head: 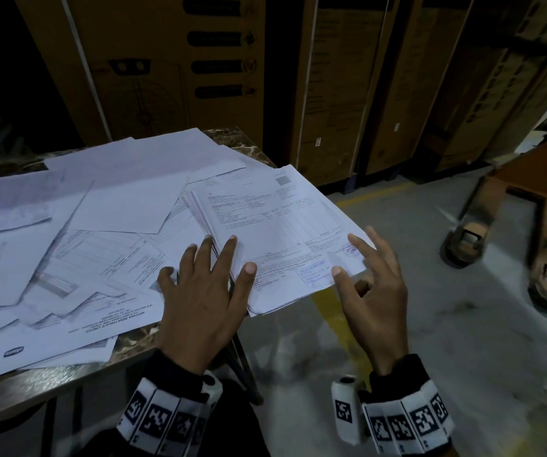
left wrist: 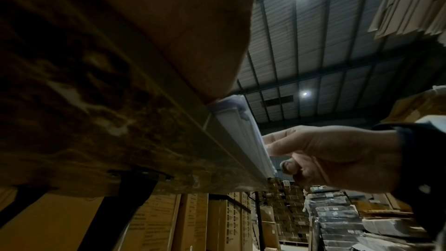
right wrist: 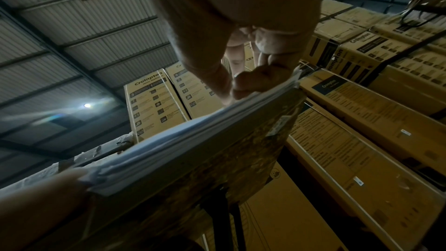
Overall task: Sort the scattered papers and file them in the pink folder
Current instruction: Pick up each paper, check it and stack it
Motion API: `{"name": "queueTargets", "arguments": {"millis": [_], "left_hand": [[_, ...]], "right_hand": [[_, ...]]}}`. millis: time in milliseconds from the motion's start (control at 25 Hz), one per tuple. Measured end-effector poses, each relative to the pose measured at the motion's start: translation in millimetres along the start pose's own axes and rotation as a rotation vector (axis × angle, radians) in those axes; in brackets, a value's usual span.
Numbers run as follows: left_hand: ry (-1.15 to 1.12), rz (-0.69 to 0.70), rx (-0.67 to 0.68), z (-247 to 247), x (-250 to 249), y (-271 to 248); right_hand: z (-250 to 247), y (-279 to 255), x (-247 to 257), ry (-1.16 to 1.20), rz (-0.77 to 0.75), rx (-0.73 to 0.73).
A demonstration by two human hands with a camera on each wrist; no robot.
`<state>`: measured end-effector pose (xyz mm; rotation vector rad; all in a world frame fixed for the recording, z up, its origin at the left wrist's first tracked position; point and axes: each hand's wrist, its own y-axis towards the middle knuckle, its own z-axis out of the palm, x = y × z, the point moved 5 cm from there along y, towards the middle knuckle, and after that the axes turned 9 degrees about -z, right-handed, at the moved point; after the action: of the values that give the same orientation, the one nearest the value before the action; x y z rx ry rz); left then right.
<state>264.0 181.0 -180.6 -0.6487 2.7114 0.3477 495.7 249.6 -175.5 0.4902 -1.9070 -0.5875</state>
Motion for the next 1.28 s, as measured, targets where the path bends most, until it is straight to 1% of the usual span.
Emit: {"name": "queueTargets", "arguments": {"millis": [80, 120, 240, 280, 360, 480, 600, 720, 760, 800, 920, 1040, 1160, 1280], "left_hand": [[-0.069, 0.028, -0.051, -3, -1, -1], [-0.172, 0.049, -0.097, -8, 0, -2], [-0.649, 0.116, -0.223, -28, 9, -9], [-0.739, 0.134, -0.255, -36, 14, -15], [-0.792, 0.155, -0.290, -51, 26, -30], [-0.717, 0.173, -0.324, -66, 59, -61], [-0.620, 0.166, -0.384, -86, 109, -91], [-0.522, 0.143, -0.409, -108, 155, -107], [-0.477, 0.131, -0.437, -121, 176, -113], [-0.444, 0.119, -0.445, -126, 186, -114], [-0.393, 0.033, -0.465, -147, 229, -119], [-0.356, -0.007, -0.494, -157, 258, -111], [-0.334, -0.020, -0.519, -161, 277, -96], [-0.285, -0.064, -0.458, -149, 281, -85]], "right_hand": [[1, -7, 9, 0.011, -0.014, 0.002], [3, -12, 16, 0.021, -0.027, 0.006], [13, -29, 42, 0.081, -0.055, 0.037], [18, -35, 53, 0.097, -0.067, 0.053], [30, -44, 74, 0.117, -0.099, 0.100], [53, -69, 102, 0.165, -0.122, 0.172], [80, -93, 131, 0.239, -0.127, 0.240], [104, -105, 156, 0.294, -0.131, 0.277], [119, -108, 172, 0.320, -0.138, 0.303], [126, -110, 179, 0.335, -0.139, 0.324], [159, -113, 212, 0.359, -0.173, 0.450], [188, -102, 230, 0.243, -0.236, 0.559], [215, -86, 240, 0.053, -0.241, 0.680], [239, -73, 253, -0.077, -0.279, 0.801]]}}
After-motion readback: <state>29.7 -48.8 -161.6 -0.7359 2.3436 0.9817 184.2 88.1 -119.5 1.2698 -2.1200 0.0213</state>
